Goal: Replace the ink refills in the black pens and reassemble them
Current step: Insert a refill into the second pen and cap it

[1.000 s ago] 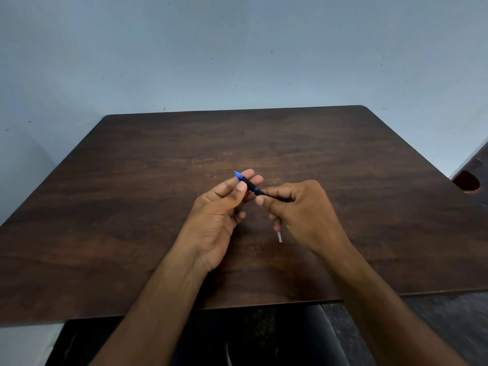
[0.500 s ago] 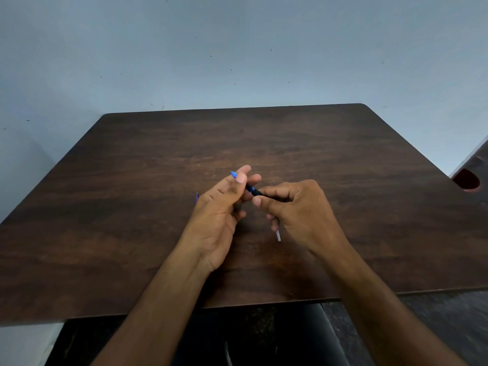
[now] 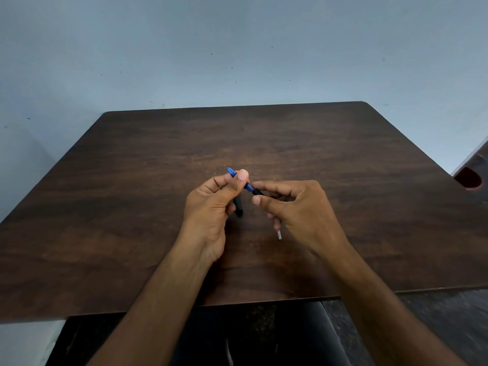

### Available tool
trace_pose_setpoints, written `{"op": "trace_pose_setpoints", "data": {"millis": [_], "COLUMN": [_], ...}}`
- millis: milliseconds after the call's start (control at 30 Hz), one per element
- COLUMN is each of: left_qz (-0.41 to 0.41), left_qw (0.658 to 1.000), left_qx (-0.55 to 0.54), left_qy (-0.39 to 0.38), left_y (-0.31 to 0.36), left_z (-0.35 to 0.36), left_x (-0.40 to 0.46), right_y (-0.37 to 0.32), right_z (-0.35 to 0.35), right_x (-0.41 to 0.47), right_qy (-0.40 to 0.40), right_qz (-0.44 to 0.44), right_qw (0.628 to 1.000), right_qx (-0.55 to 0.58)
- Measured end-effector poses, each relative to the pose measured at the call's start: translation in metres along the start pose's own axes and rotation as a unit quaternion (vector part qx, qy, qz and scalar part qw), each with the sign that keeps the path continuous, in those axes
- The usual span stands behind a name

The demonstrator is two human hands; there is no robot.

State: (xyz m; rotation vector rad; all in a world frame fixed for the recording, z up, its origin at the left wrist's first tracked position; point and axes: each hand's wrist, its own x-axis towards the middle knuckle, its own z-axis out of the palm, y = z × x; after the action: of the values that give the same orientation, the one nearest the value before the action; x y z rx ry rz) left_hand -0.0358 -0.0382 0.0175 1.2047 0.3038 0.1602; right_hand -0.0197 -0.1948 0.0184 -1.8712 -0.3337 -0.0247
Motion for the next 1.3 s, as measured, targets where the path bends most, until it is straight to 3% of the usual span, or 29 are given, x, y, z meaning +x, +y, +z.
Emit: {"op": "trace_pose_setpoints", "data": {"millis": [467, 700, 767, 900, 1000, 1133, 1300], "left_qz": [0.014, 0.035, 0.019, -0.039, -0.049, -0.037, -0.015], "left_qw": [1.000, 0.981, 0.962, 0.882, 0.861, 0.800, 0.765], "left_qx": [-0.015, 0.188, 0.270, 0.469, 0.505, 0.599, 0.644], "left_qy": [-0.004, -0.027, -0.026, -0.036, -0.040, -0.017, 0.001], "left_y": [0.015, 0.022, 0.022, 0.016, 0.009, 0.003, 0.001], "left_z": [-0.003, -0.016, -0.016, -0.011, -0.004, 0.001, 0.006], "left_x": [0.004, 0.011, 0.010, 0.010, 0.011, 0.011, 0.004], "right_y": [0.001, 0.001, 0.001, 0.000, 0.001, 0.000, -0.001], "right_z": [-0.002, -0.007, -0.006, -0.004, -0.002, -0.003, -0.003], "right_x": [0.003, 0.004, 0.005, 0.006, 0.006, 0.005, 0.005], "right_qy": [0.042, 0.060, 0.062, 0.064, 0.060, 0.059, 0.051], "right_qz": [0.025, 0.046, 0.044, 0.053, 0.061, 0.063, 0.065], "right_qw": [0.999, 0.997, 0.997, 0.996, 0.996, 0.996, 0.997], "right_qx": [-0.008, 0.002, 0.006, 0.011, 0.003, 0.002, 0.007]}}
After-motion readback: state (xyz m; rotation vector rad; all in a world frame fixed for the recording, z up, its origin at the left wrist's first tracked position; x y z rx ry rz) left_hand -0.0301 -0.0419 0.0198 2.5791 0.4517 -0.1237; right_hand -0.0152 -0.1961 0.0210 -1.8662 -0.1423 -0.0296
